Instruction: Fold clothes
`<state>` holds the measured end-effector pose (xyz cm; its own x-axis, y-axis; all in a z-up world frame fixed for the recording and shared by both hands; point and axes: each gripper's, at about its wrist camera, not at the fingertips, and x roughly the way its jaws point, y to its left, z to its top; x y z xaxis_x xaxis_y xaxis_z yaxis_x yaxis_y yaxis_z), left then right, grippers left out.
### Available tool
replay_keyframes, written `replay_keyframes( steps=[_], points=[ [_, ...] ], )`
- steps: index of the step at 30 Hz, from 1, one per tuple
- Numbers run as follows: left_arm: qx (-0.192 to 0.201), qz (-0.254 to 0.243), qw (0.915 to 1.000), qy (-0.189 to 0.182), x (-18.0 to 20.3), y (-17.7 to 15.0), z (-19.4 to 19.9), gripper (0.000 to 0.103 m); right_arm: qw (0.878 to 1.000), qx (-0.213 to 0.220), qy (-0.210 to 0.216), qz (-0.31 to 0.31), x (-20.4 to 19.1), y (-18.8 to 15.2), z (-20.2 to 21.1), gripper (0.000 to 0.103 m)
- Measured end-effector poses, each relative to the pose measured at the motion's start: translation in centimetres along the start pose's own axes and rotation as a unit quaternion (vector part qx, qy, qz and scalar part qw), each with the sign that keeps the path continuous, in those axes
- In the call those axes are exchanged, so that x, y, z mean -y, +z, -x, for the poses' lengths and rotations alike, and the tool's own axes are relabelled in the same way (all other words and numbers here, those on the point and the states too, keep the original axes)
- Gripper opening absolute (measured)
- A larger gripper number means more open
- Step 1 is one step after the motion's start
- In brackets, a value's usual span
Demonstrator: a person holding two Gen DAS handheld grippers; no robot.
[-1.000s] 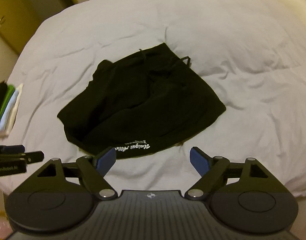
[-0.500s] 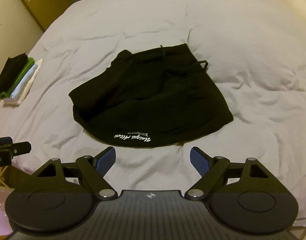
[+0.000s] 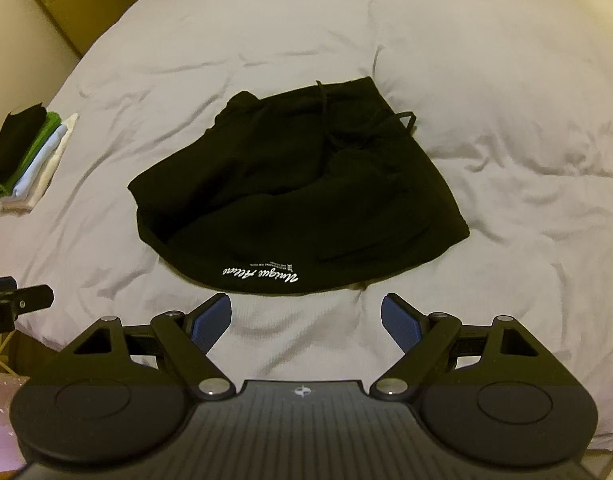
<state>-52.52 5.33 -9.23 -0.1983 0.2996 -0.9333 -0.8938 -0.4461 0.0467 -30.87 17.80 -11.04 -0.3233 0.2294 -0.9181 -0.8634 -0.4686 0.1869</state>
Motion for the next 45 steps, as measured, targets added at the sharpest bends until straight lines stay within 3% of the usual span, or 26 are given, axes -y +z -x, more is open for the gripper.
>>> replay_keyframes(
  steps=[9, 14, 18, 21, 24, 29, 37, 39, 40, 42, 45],
  points=[
    [-0.030, 0.017, 0.9992, -0.021, -1.8, 3.3, -6.2, 0.071, 0.998, -0.019, -0.018, -0.059, 1.9, 1.2, -2.4, 0.085],
    [-0.064, 0.073, 0.9946, -0.037, -4.1, 3.0, -10.8, 0.070, 0.990, -0.044, -0.016, -0.130, 5.3, -0.3, -5.7, 0.085],
    [-0.086, 0.146, 0.9836, -0.060, -5.8, 2.5, -13.8, 0.070, 0.981, -0.052, -0.013, -0.184, 8.4, -1.9, -8.2, 0.085],
    [-0.079, 0.190, 0.9766, -0.061, -6.4, 2.5, -15.5, 0.070, 0.974, -0.048, 0.002, -0.223, 11.0, -2.5, -9.8, 0.085],
    [-0.063, 0.216, 0.9723, -0.062, -6.4, 2.8, -17.0, 0.070, 0.966, -0.030, 0.008, -0.256, 13.6, -2.1, -11.4, 0.084],
    [-0.037, 0.223, 0.9723, -0.058, -5.5, 3.8, -19.1, 0.070, 0.950, 0.016, 0.028, -0.312, 17.6, -1.3, -14.2, 0.081],
    [-0.045, 0.211, 0.9756, -0.040, -3.7, 3.4, -21.2, 0.070, 0.920, 0.057, 0.055, -0.385, 21.6, -0.6, -19.8, 0.077],
    [-0.045, 0.211, 0.9757, -0.037, -3.4, 3.3, -21.2, 0.070, 0.918, 0.070, 0.074, -0.383, 21.9, -0.3, -20.5, 0.052],
    [-0.046, 0.211, 0.9758, -0.035, -3.4, 3.3, -21.3, 0.070, 0.920, 0.070, 0.076, -0.379, 21.9, 0.0, -20.7, 0.046],
    [-0.045, 0.211, 0.9760, -0.033, -3.2, 3.4, -21.2, 0.067, 0.929, 0.081, 0.072, -0.355, 21.6, 0.5, -20.1, 0.006],
    [-0.039, 0.205, 0.9771, -0.043, -2.6, 3.8, -20.7, 0.064, 0.941, 0.139, 0.041, -0.307, 20.6, 0.7, -15.8, 0.002]
  ],
)
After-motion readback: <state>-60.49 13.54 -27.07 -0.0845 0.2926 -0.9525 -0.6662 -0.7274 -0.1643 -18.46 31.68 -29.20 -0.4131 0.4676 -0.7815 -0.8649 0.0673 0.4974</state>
